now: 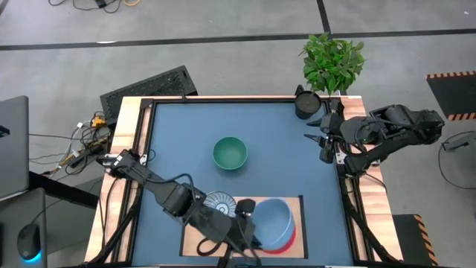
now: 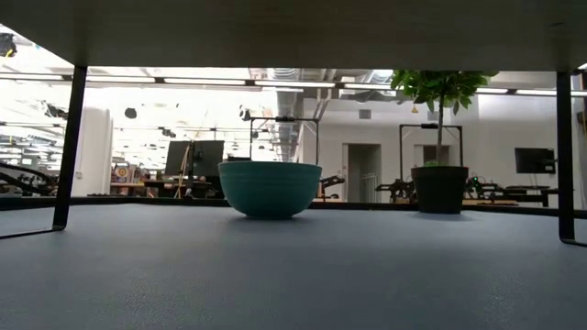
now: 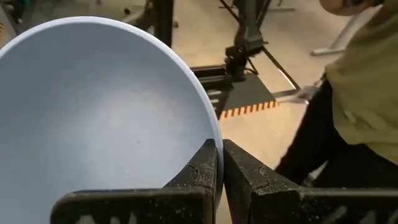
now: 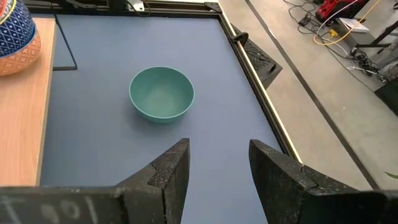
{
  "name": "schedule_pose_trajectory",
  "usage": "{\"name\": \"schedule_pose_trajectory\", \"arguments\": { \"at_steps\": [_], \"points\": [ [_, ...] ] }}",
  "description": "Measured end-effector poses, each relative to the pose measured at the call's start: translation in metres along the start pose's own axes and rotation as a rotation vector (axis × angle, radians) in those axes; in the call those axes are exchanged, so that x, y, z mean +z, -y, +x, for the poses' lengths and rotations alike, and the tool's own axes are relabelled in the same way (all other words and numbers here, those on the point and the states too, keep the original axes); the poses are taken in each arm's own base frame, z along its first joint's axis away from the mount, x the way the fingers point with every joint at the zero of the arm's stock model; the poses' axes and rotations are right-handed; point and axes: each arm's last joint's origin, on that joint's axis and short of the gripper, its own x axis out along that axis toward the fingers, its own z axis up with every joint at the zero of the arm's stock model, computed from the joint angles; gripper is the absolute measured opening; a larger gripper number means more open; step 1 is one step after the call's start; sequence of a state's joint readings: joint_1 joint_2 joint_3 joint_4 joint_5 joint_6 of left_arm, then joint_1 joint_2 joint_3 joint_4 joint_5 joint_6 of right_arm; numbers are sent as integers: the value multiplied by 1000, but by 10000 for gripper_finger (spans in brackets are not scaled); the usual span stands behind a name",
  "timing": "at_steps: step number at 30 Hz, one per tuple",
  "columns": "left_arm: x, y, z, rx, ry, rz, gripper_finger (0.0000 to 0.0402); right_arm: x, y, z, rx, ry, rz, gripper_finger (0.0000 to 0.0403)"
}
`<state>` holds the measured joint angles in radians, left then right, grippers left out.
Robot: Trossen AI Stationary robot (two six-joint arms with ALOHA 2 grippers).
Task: Place and stack bowls onto a shelf
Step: Stack the blue bowl on top of the red bowl on the shelf
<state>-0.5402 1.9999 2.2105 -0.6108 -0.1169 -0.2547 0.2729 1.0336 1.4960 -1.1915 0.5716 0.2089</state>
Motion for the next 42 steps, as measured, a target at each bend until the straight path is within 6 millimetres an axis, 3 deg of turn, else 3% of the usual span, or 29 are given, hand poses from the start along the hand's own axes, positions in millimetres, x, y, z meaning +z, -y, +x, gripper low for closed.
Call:
{"name": "schedule_pose_trajectory", "arguments": {
  "at_steps": [11, 17, 34, 42],
  "points": [
    [-1, 1, -1, 71, 5, 85, 0, 0, 0, 0, 0, 1, 1, 191],
    [-2, -1, 0, 5, -23, 102, 0, 0, 0, 0, 0, -1, 0, 191],
    [-10, -10, -1, 21, -126, 284, 1, -1, 0, 0, -1, -5, -3, 191],
    [-11, -11, -1, 31, -142, 290, 21, -1, 0, 0, -1, -5, 0, 191]
  ]
}}
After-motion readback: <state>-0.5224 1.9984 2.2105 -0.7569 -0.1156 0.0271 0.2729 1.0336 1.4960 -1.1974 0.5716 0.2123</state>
